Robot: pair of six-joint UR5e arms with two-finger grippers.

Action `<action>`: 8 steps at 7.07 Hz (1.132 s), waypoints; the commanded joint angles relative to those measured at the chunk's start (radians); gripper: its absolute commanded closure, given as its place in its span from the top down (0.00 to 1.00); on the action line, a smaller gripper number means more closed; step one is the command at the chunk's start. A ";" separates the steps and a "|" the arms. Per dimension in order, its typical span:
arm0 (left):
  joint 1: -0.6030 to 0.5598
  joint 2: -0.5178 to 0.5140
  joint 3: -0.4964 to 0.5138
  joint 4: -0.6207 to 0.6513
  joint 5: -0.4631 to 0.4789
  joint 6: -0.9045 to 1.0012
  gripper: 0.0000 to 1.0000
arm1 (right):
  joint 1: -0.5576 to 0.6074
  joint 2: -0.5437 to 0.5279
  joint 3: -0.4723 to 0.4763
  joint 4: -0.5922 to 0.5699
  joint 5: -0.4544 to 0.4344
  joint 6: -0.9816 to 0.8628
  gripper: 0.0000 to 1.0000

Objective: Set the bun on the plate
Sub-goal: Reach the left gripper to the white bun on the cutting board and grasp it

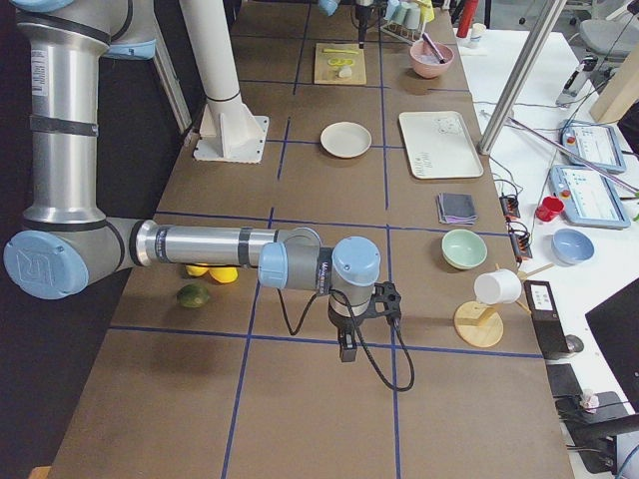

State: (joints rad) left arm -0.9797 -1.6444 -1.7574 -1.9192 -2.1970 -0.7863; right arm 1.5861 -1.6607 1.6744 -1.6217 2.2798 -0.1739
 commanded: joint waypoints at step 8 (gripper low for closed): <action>0.200 0.003 -0.013 -0.087 0.100 -0.291 0.30 | 0.000 -0.004 0.002 0.006 0.000 0.001 1.00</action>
State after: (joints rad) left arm -0.7787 -1.6366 -1.7573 -2.0100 -2.0929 -1.0769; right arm 1.5874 -1.6643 1.6756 -1.6153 2.2795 -0.1739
